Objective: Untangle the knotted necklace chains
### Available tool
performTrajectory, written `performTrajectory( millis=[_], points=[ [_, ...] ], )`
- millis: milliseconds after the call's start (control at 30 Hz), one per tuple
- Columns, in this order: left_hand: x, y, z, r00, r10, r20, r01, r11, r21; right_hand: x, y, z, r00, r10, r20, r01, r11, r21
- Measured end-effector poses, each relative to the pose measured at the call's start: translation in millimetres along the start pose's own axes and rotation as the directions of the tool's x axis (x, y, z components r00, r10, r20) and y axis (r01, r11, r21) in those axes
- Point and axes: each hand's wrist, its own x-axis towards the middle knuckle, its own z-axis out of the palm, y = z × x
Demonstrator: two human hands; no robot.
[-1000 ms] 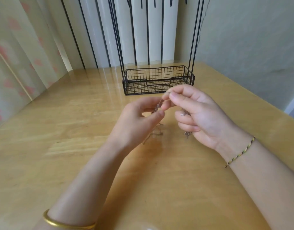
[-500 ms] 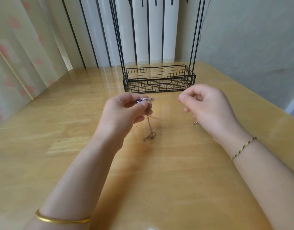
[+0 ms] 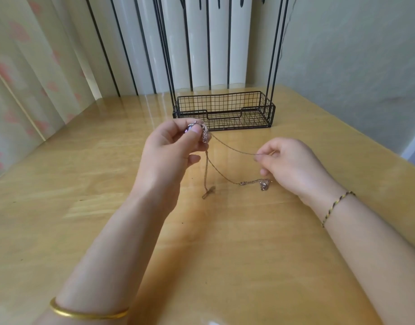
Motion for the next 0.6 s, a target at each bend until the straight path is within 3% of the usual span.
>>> performTrajectory(
  millis=[200, 267, 300, 367, 433, 500, 600],
  points=[
    [-2.2, 5.1, 2.2, 0.991, -0.084, 0.103, 0.104, 0.973, -0.206, 0.8, -3.2, 5.6, 0.988, -0.025, -0.152, 0.039, 0.995, 0.094],
    [-2.7, 6.5, 2.9, 0.987, -0.079, 0.141, 0.112, 0.962, -0.249, -0.8, -7.8, 4.7, 0.990, 0.067, -0.120, -0.025, 0.947, 0.320],
    [-3.1, 7.2, 3.2, 0.984, -0.075, 0.159, 0.116, 0.956, -0.268, -2.1, -11.0, 3.7, 0.990, 0.136, -0.048, -0.094, 0.858, 0.504],
    [-3.6, 8.6, 3.9, 0.978, -0.074, 0.194, 0.134, 0.939, -0.318, -4.2, -17.4, 1.5, 0.972, 0.203, 0.119, -0.216, 0.570, 0.793],
    [-4.1, 10.3, 4.5, 0.970, -0.068, 0.232, 0.152, 0.919, -0.365, -5.8, -21.0, -0.4, 0.958, 0.193, 0.210, -0.272, 0.394, 0.878],
    [-4.9, 11.0, 5.7, 0.966, -0.057, 0.254, 0.149, 0.921, -0.361, -9.1, -25.3, -1.5, 0.963, 0.151, 0.223, -0.267, 0.410, 0.872],
    [-6.4, 8.7, 7.6, 0.972, -0.050, 0.229, 0.111, 0.958, -0.263, -14.5, -29.5, -2.9, 0.989, -0.019, 0.146, -0.099, 0.645, 0.757]
  ],
)
